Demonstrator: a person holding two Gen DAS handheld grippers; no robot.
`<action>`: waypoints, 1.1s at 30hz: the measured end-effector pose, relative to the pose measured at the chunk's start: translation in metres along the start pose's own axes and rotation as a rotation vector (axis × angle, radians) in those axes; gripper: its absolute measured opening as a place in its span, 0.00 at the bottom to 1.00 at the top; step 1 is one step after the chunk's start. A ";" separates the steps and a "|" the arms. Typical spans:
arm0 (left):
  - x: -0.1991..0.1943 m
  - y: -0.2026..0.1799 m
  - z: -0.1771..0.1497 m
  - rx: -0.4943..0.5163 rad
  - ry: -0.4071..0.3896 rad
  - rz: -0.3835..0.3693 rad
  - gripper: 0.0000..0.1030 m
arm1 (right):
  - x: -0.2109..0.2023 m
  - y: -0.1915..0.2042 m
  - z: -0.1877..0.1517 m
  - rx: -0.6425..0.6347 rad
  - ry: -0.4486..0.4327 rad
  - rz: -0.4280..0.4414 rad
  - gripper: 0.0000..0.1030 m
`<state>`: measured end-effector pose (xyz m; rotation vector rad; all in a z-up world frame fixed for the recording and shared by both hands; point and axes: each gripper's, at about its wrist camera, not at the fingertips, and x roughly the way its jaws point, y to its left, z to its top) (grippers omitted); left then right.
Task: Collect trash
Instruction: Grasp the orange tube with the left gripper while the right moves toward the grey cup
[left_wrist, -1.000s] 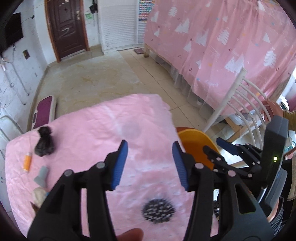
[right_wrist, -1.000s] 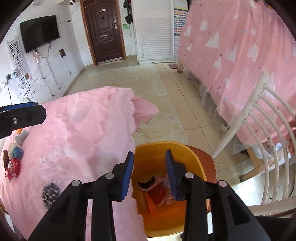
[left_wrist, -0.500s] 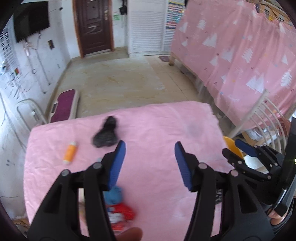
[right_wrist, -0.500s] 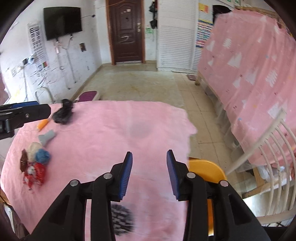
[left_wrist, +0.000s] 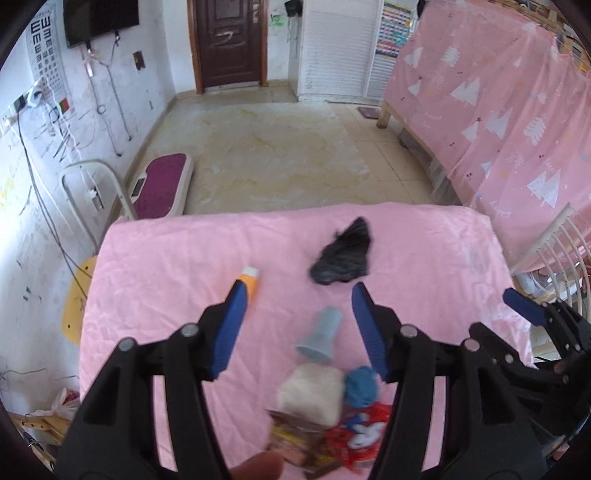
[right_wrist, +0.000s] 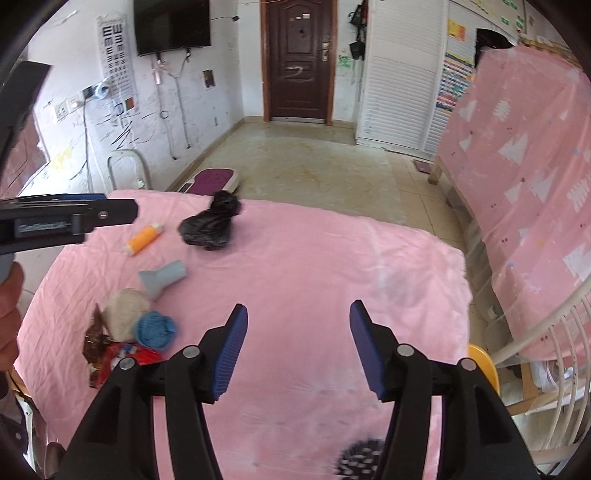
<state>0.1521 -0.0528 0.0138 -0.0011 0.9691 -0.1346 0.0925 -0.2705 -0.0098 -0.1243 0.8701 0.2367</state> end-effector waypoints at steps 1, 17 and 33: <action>0.003 0.006 -0.001 -0.008 0.006 -0.002 0.55 | 0.001 0.004 0.001 -0.007 0.002 0.002 0.47; 0.061 0.044 -0.009 -0.034 0.095 -0.019 0.51 | 0.036 0.064 0.021 -0.093 0.056 0.036 0.48; 0.084 0.053 -0.010 -0.013 0.119 -0.008 0.16 | 0.068 0.100 0.034 -0.140 0.088 0.126 0.48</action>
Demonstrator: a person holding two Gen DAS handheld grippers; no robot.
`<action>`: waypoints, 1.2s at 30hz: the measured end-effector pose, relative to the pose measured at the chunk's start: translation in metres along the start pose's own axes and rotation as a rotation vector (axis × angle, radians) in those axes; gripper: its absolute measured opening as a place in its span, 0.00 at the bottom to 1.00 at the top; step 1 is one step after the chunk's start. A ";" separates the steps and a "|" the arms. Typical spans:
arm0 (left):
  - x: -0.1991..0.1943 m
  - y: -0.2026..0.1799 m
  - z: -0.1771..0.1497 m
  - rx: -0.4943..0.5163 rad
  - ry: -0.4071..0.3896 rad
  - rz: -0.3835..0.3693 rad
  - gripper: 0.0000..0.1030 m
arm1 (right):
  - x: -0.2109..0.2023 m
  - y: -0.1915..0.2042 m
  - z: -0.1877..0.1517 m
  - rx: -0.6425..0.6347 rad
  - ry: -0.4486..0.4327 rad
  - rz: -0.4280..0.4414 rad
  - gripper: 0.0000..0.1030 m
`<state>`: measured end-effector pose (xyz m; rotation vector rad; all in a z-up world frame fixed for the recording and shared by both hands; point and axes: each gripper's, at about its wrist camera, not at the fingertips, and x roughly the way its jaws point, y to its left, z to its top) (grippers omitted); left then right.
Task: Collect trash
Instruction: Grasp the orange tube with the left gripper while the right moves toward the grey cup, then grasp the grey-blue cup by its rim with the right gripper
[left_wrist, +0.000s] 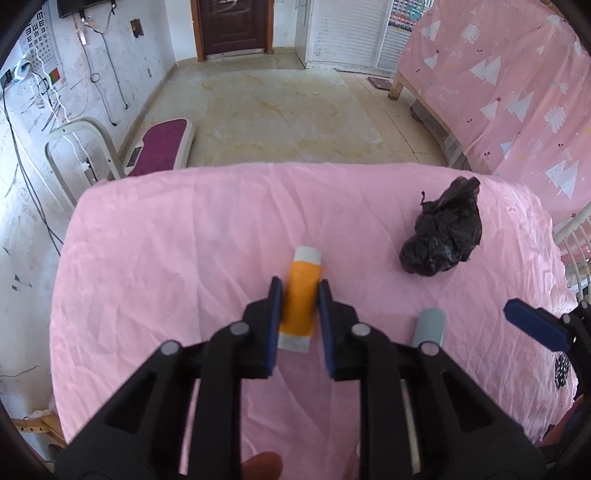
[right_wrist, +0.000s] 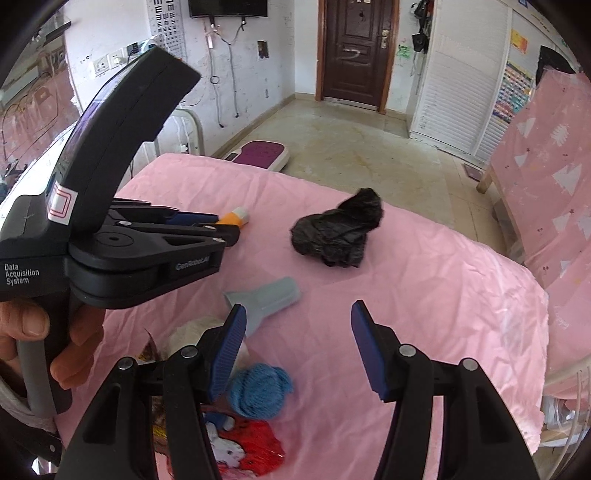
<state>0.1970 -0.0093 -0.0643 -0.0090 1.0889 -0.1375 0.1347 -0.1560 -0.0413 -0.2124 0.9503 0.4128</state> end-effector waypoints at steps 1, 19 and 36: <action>0.000 0.001 0.000 0.003 -0.002 -0.001 0.16 | 0.001 0.002 0.001 -0.004 -0.001 0.003 0.48; -0.004 0.023 0.005 -0.045 -0.012 -0.025 0.15 | 0.014 0.017 0.010 -0.048 -0.013 0.111 0.54; -0.009 0.050 0.001 -0.098 -0.021 -0.009 0.15 | 0.046 0.047 0.021 -0.116 0.051 0.117 0.23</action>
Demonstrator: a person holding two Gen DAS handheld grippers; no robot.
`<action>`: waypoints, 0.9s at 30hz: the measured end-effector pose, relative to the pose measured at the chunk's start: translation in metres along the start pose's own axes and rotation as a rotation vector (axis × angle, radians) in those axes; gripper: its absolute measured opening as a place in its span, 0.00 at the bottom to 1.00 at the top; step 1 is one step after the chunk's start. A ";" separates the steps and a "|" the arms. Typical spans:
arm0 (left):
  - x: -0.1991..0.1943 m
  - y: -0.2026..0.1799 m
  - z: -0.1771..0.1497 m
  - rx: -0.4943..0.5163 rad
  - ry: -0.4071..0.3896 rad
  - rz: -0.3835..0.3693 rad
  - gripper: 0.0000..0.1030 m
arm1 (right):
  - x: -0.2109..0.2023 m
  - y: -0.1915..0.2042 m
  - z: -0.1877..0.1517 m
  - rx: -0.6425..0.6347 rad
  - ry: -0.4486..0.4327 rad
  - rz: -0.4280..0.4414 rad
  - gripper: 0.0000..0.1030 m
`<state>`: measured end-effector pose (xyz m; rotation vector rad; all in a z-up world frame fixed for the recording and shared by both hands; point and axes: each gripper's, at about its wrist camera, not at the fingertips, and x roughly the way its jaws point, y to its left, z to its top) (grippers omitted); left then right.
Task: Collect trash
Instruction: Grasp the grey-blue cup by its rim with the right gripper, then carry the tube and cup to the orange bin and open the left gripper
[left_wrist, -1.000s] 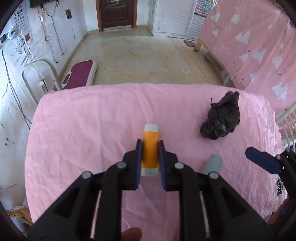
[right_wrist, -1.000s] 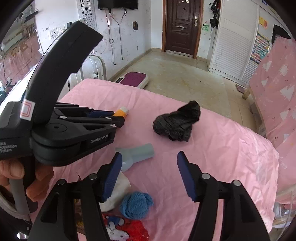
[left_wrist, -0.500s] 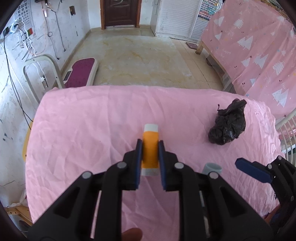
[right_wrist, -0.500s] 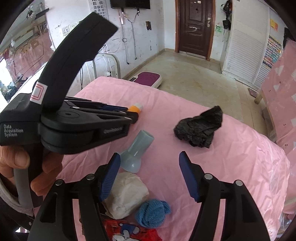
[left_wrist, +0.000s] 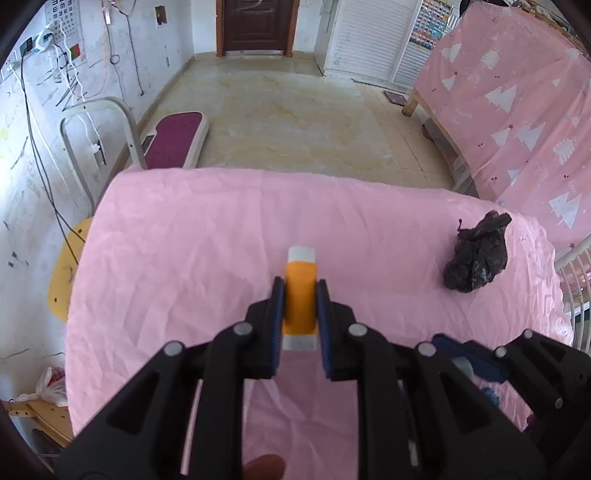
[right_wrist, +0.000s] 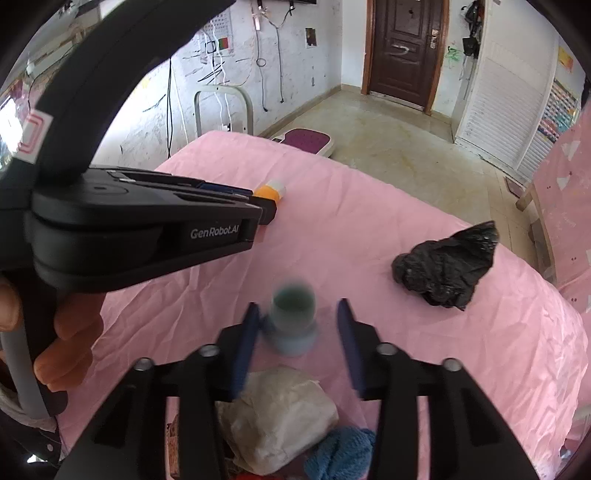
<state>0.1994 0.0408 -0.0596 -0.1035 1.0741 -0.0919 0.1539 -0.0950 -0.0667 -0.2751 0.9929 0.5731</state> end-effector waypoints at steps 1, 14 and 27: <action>0.000 0.001 -0.001 -0.001 0.001 0.000 0.15 | 0.002 0.001 -0.001 0.001 0.001 0.001 0.21; -0.010 -0.003 -0.008 0.009 -0.015 0.009 0.15 | -0.021 -0.009 -0.002 0.013 -0.051 -0.020 0.20; -0.045 -0.047 -0.011 0.064 -0.055 0.019 0.15 | -0.064 -0.049 -0.028 0.095 -0.096 -0.097 0.20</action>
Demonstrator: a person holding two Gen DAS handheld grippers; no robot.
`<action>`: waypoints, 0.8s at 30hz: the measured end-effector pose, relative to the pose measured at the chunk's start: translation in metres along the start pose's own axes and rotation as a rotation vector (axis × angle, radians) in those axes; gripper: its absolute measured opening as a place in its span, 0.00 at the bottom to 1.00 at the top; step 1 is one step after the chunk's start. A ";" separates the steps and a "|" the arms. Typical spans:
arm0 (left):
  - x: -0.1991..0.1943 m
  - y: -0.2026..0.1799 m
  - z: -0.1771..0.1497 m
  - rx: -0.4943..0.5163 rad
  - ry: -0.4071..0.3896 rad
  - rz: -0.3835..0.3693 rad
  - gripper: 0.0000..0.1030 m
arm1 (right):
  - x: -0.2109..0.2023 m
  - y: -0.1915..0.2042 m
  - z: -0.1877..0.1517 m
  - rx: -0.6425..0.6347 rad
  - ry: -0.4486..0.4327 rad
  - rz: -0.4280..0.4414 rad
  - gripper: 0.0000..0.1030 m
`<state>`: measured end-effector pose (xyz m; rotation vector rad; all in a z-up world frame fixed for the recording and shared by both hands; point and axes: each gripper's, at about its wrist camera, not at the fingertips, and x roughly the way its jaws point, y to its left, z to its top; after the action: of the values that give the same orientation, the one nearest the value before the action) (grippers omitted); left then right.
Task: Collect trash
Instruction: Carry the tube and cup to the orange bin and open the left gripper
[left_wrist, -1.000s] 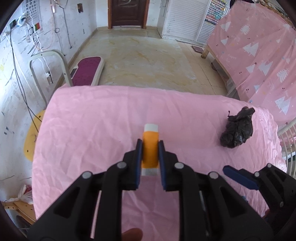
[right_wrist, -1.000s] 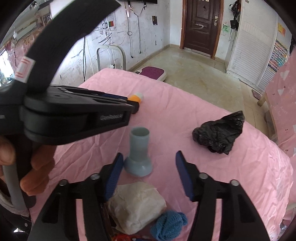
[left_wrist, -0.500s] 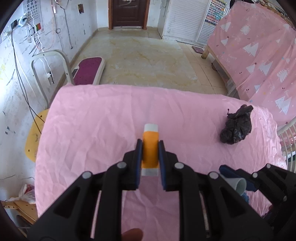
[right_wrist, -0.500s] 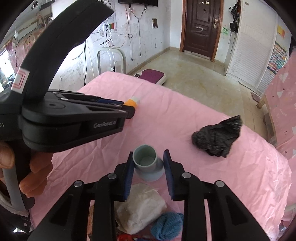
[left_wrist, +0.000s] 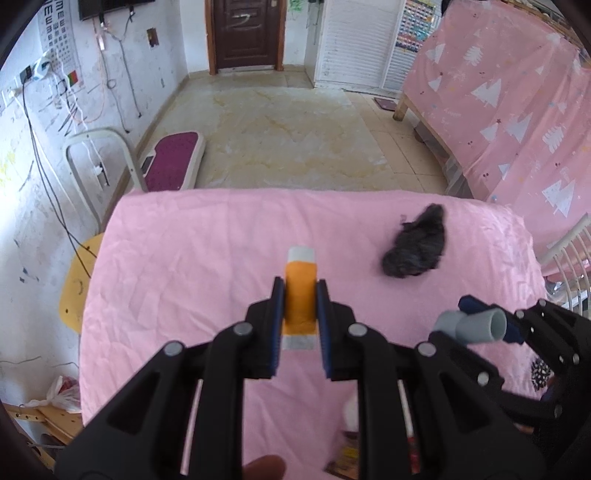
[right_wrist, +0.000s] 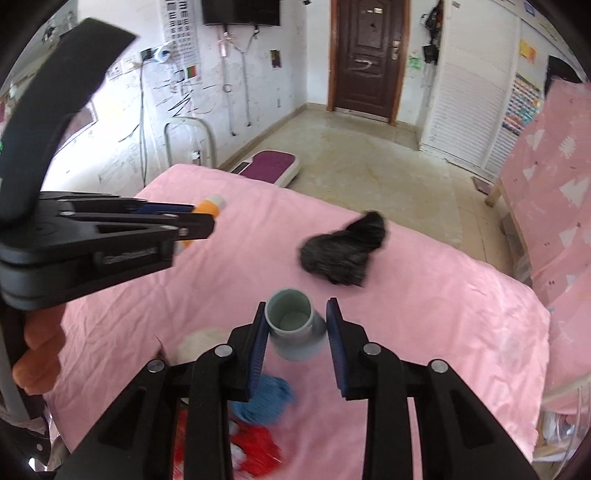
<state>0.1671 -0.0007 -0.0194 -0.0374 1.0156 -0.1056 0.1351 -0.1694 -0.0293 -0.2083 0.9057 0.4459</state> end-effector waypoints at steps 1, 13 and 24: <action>-0.004 -0.008 -0.001 0.010 -0.005 -0.002 0.15 | -0.004 -0.006 -0.003 0.011 -0.003 -0.009 0.20; -0.028 -0.105 -0.003 0.137 -0.034 -0.042 0.15 | -0.055 -0.084 -0.055 0.136 -0.053 -0.071 0.20; -0.019 -0.206 -0.011 0.244 -0.009 -0.099 0.15 | -0.088 -0.174 -0.110 0.280 -0.072 -0.153 0.20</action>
<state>0.1334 -0.2037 0.0078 0.1345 0.9862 -0.3183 0.0896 -0.3885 -0.0278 -0.0052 0.8644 0.1808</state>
